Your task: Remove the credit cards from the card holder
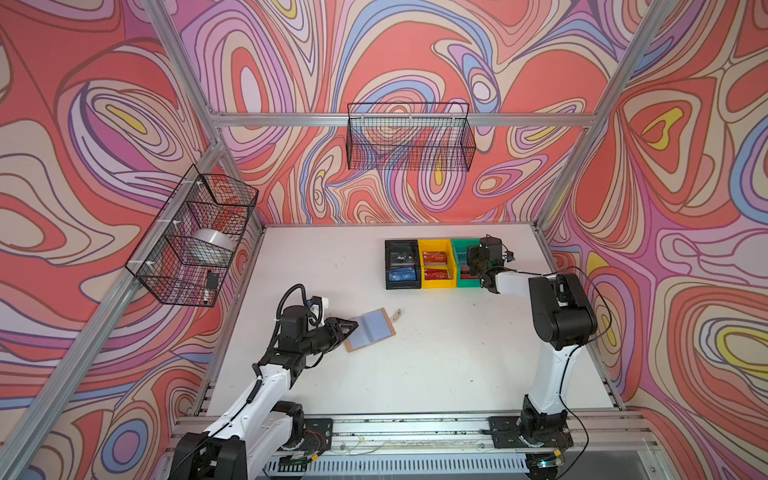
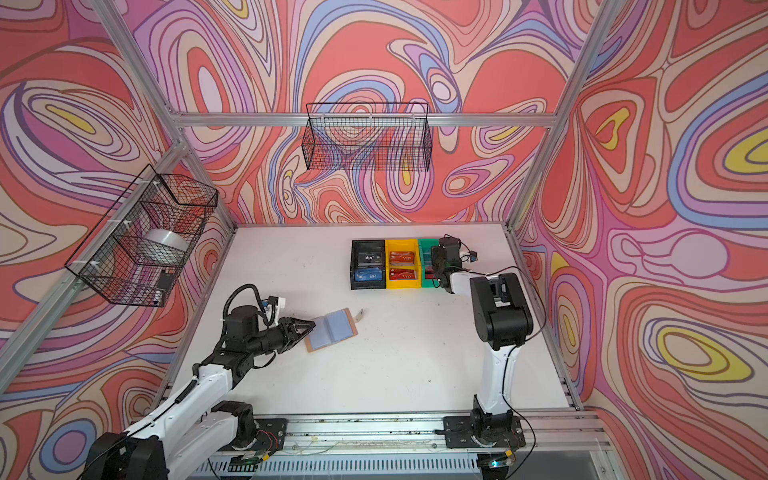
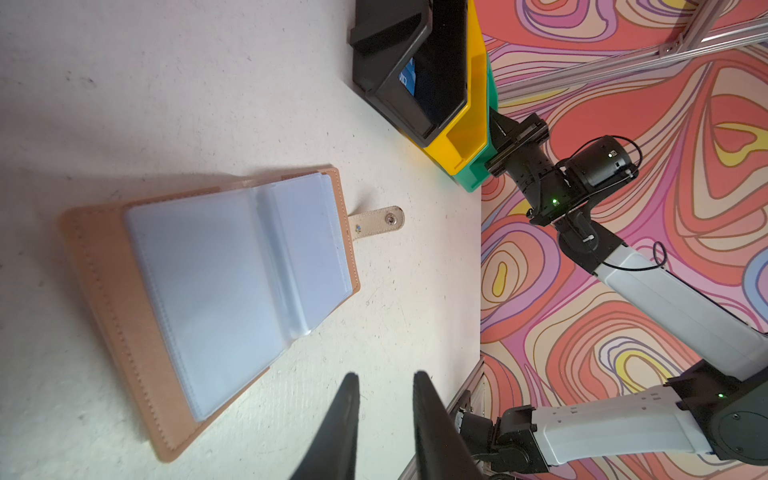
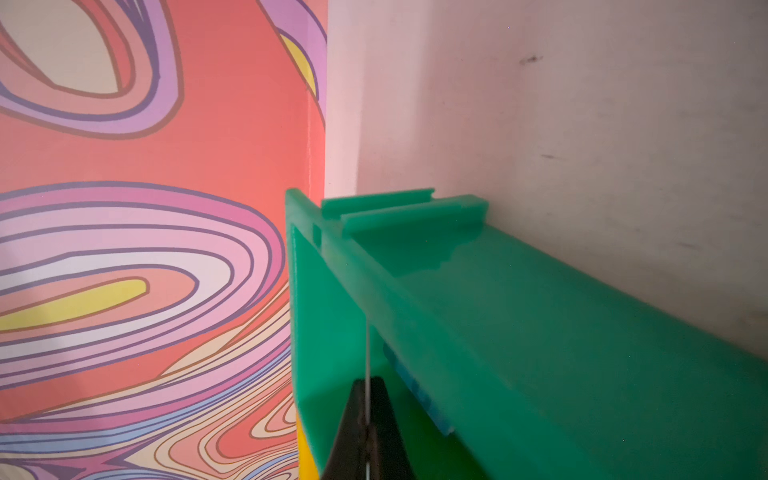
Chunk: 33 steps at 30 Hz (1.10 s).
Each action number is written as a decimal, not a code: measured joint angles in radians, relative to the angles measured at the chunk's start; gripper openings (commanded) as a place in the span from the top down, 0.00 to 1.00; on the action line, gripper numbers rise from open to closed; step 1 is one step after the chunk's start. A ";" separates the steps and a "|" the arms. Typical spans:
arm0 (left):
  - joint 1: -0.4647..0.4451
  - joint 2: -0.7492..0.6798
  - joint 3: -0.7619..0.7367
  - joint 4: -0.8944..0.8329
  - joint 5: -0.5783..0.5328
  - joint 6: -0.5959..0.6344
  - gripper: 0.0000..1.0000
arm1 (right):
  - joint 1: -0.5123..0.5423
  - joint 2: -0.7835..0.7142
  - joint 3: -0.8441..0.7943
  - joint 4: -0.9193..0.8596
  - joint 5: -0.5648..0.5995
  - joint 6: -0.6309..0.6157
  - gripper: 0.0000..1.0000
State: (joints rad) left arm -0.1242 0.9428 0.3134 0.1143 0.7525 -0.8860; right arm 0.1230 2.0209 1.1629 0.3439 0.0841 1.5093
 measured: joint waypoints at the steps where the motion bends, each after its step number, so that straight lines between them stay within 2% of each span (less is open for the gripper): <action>1: 0.000 0.000 0.000 0.000 -0.002 0.000 0.74 | 0.000 0.006 0.002 0.000 -0.002 0.000 1.00; 5: 0.000 -0.003 0.000 -0.006 -0.003 0.000 0.74 | -0.004 0.018 0.008 -0.003 -0.016 -0.001 0.99; 8: 0.000 -0.006 0.000 -0.009 -0.003 0.000 0.74 | -0.006 0.020 0.022 -0.011 -0.025 -0.002 0.94; 11: 0.000 -0.006 0.000 -0.011 -0.003 0.000 0.74 | -0.009 0.020 0.032 -0.014 -0.032 0.000 0.79; 12: 0.000 -0.006 0.000 -0.012 -0.003 0.000 0.74 | -0.011 0.020 0.032 -0.014 -0.035 -0.002 0.66; 13: 0.000 -0.006 0.000 -0.013 -0.003 0.000 0.74 | -0.011 0.020 0.032 -0.016 -0.040 -0.006 0.03; 33: 0.000 -0.005 0.000 -0.013 -0.003 0.000 0.74 | -0.012 -0.011 0.036 -0.053 -0.074 -0.084 0.02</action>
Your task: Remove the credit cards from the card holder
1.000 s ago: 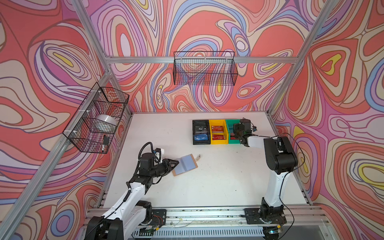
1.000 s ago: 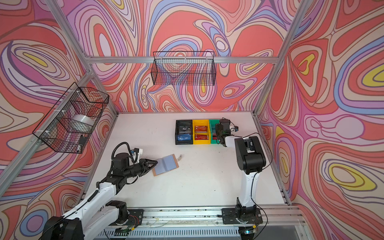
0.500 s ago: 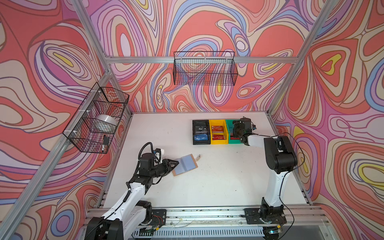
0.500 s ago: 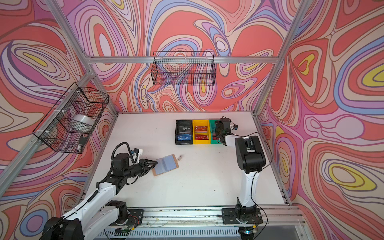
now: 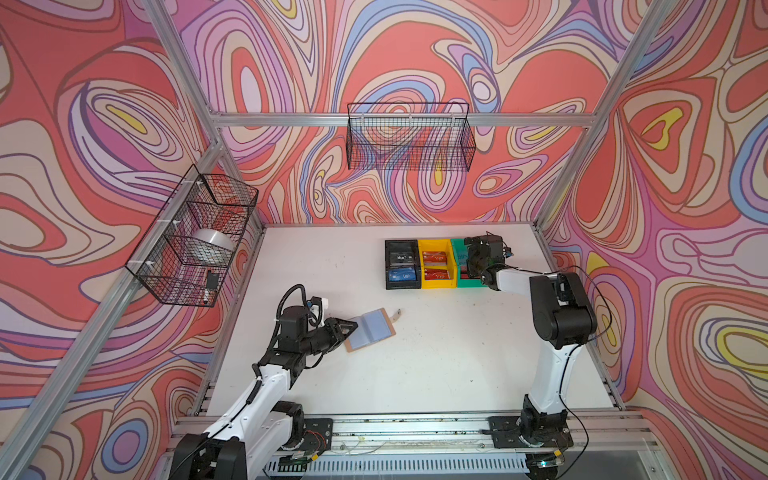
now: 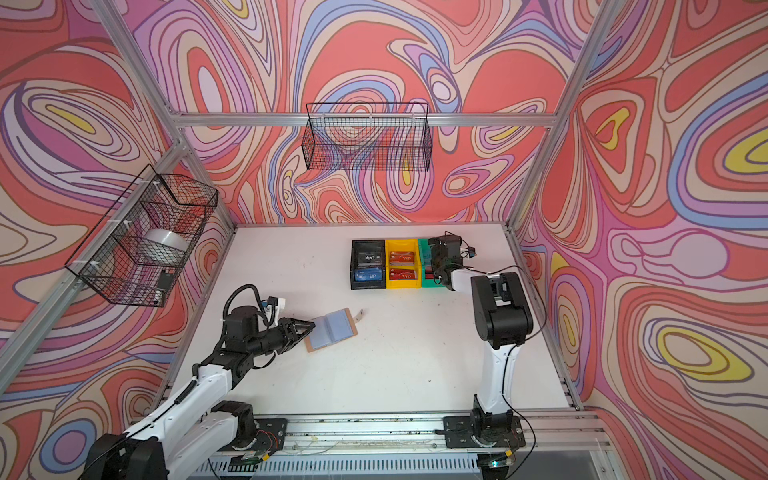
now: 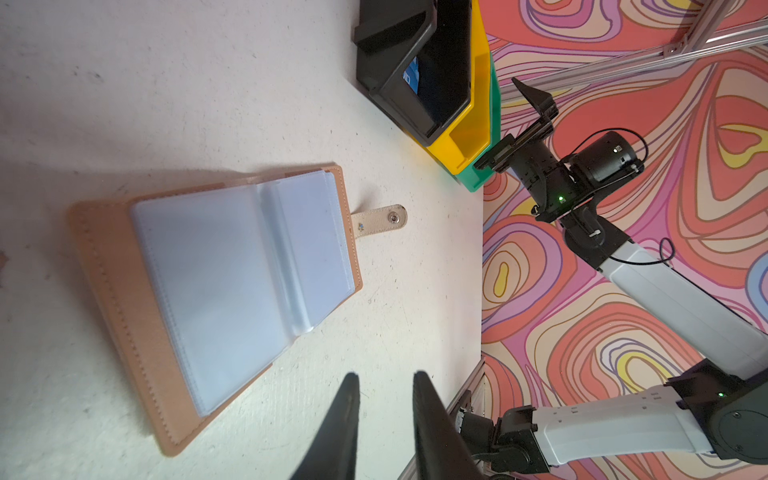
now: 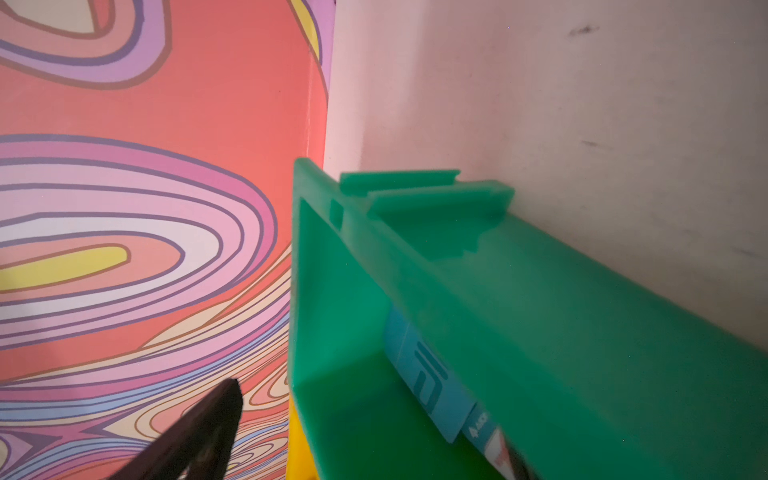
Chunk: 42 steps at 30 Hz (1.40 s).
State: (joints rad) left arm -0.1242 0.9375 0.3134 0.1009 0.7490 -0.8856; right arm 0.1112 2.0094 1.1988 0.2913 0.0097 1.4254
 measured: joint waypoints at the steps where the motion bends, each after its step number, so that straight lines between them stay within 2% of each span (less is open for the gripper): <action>1: 0.000 0.000 0.000 0.000 0.000 0.000 0.74 | 0.000 -0.010 0.000 -0.005 -0.001 -0.002 0.02; 8: 0.000 0.000 0.000 -0.001 -0.002 0.001 0.73 | -0.005 -0.147 -0.004 -0.093 -0.011 -0.014 0.02; 11: 0.001 -0.002 0.010 -0.029 -0.009 0.021 0.70 | -0.012 -0.227 -0.026 -0.115 -0.023 -0.074 0.02; 13: 0.002 -0.006 0.038 -0.079 -0.023 0.047 0.57 | -0.014 -0.284 -0.033 -0.142 -0.034 -0.159 0.02; 15: 0.006 -0.023 0.092 -0.144 -0.059 0.087 0.43 | -0.015 -0.351 -0.031 -0.181 -0.045 -0.293 0.02; 18: 0.010 -0.050 0.195 -0.235 -0.137 0.154 0.32 | -0.018 -0.447 -0.008 -0.268 -0.052 -0.524 0.02; 22: 0.015 -0.055 0.306 -0.303 -0.240 0.233 0.27 | -0.019 -0.581 -0.006 -0.359 -0.034 -0.852 0.02; 24: 0.015 -0.045 0.341 -0.330 -0.301 0.272 0.24 | -0.019 -0.668 -0.072 -0.349 -0.005 -1.011 0.02; 26: 0.015 -0.030 0.358 -0.348 -0.362 0.301 0.22 | -0.019 -0.753 -0.184 -0.311 0.023 -1.140 0.02; 28: 0.015 -0.016 0.360 -0.352 -0.425 0.326 0.18 | -0.021 -0.811 -0.308 -0.261 0.069 -1.210 0.02; 33: 0.015 -0.003 0.330 -0.309 -0.545 0.404 0.12 | -0.064 -0.838 -0.619 -0.093 0.164 -1.251 0.02; 37: 0.015 -0.016 0.250 -0.219 -0.628 0.461 0.08 | -0.085 -0.770 -0.801 0.145 0.203 -1.282 0.02; 42: 0.015 -0.069 0.101 -0.061 -0.724 0.519 0.03 | -0.085 -0.589 -0.845 0.424 0.167 -1.353 0.02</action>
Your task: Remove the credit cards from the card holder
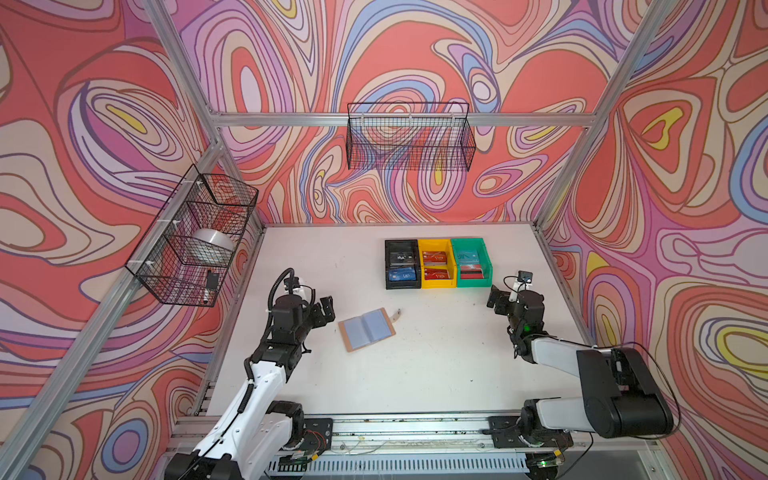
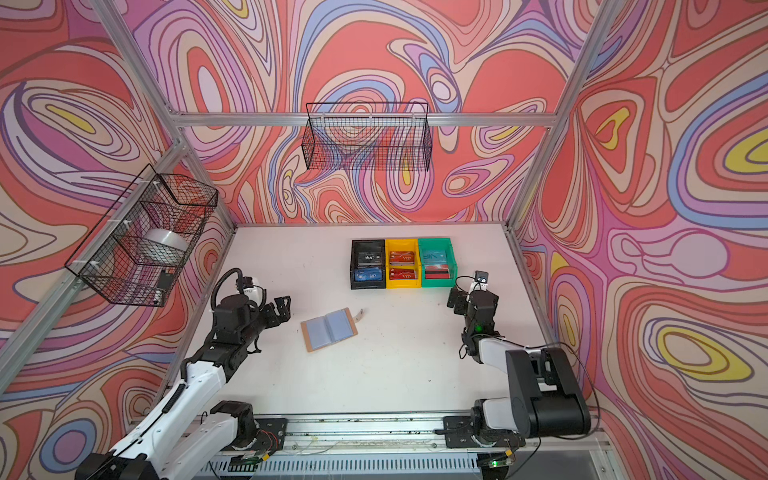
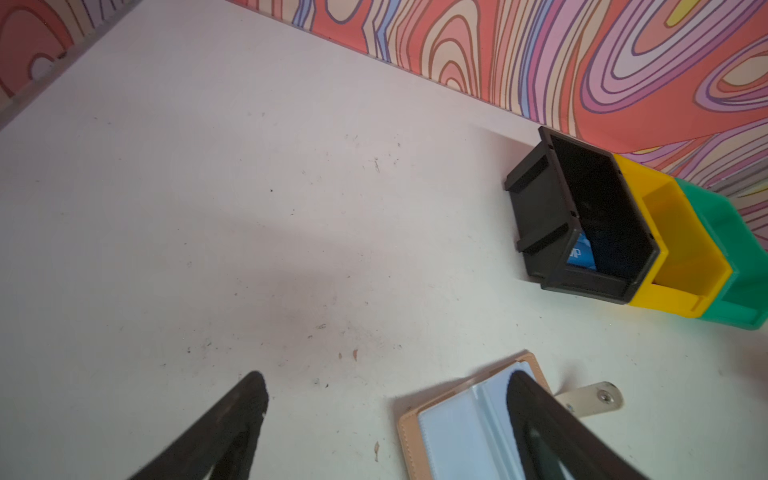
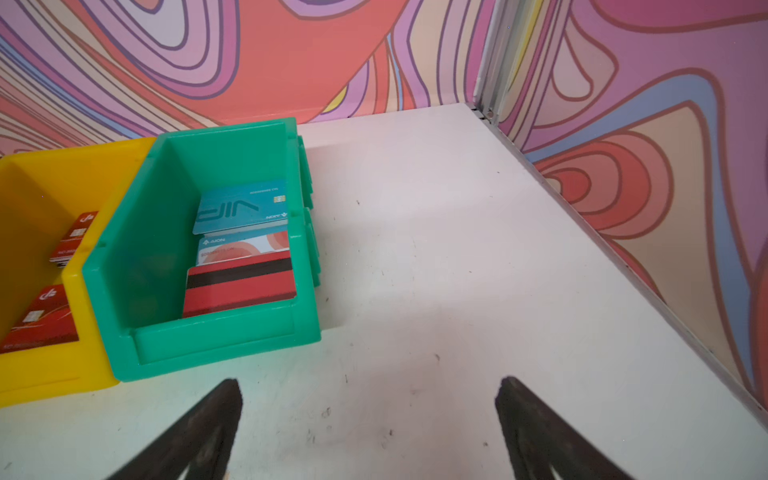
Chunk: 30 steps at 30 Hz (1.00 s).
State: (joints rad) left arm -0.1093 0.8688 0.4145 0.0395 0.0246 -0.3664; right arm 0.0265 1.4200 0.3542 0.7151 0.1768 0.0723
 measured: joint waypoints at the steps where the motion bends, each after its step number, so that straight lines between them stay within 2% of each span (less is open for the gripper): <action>1: 0.000 -0.006 -0.027 0.035 -0.021 0.012 0.02 | 0.000 0.031 0.000 0.055 -0.015 -0.010 0.02; 7: 0.000 0.000 -0.103 0.223 -0.122 0.106 0.00 | 0.000 0.234 0.002 0.318 -0.072 -0.047 0.02; 9: 0.002 0.035 -0.135 0.336 -0.150 0.148 0.00 | 0.000 0.282 0.000 0.344 -0.082 -0.053 0.02; 15: 0.008 0.291 -0.195 0.641 -0.187 0.290 0.00 | 0.000 0.290 0.004 0.393 -0.122 -0.073 0.01; 22: 0.052 0.614 -0.178 0.914 -0.133 0.352 0.00 | 0.000 0.290 0.012 0.396 -0.134 -0.079 0.02; 24: 0.059 0.669 -0.171 0.935 -0.108 0.357 0.00 | 0.000 0.290 0.018 0.391 -0.133 -0.079 0.02; 30: 0.083 0.666 -0.074 0.873 -0.038 0.365 0.00 | 0.000 0.290 0.079 0.319 -0.129 -0.078 0.02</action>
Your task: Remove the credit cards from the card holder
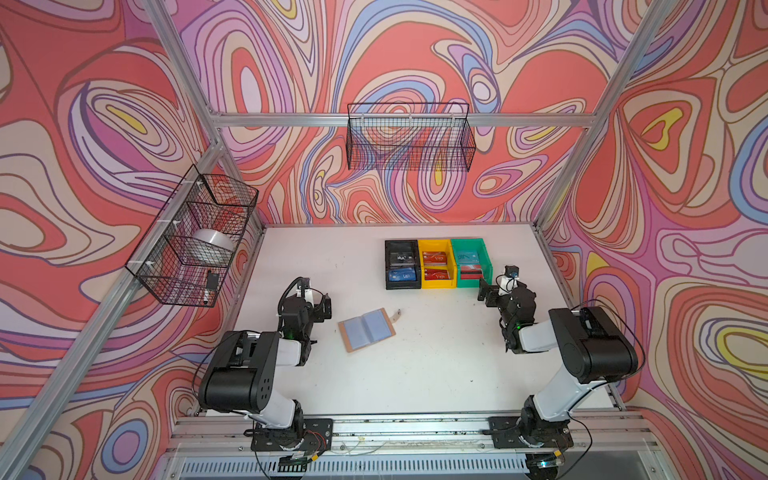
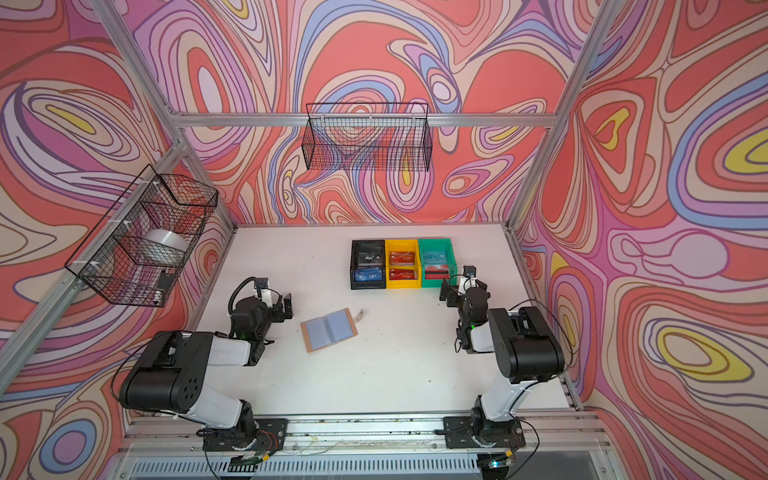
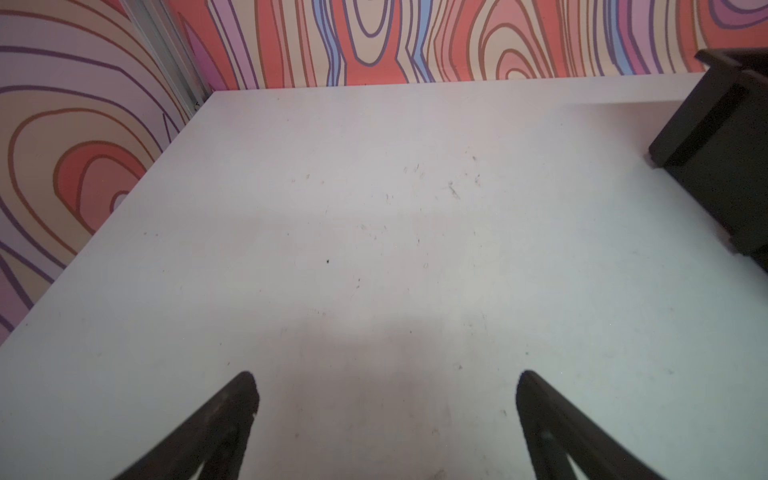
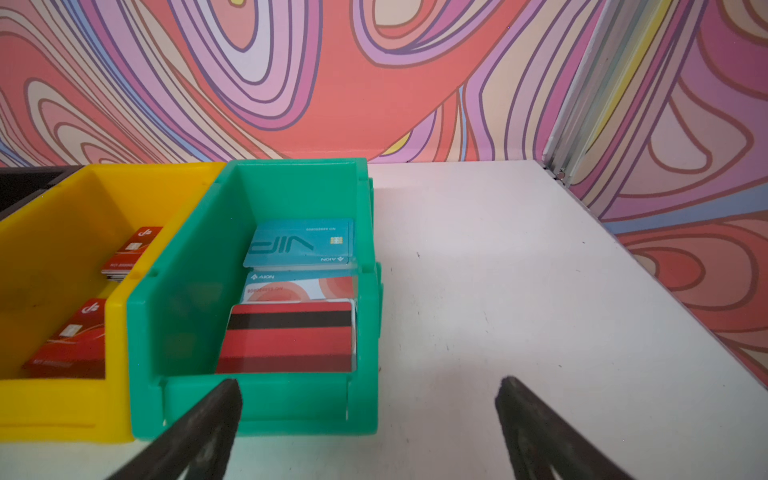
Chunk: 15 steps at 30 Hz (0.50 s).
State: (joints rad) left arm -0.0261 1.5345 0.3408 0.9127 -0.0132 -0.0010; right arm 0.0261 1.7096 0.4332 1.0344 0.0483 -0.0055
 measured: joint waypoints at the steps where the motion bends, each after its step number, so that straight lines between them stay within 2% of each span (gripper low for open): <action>1: 0.000 0.000 0.013 0.003 0.002 0.000 0.00 | -0.001 0.000 0.012 -0.011 0.000 0.000 0.02; 15: 0.001 -0.001 0.024 -0.034 -0.026 -0.006 0.00 | -0.005 0.000 0.023 -0.063 0.008 0.007 0.02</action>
State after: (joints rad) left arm -0.0254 1.5337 0.3649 0.8791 -0.0395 -0.0074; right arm 0.0212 1.7096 0.4561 0.9718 0.0563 0.0013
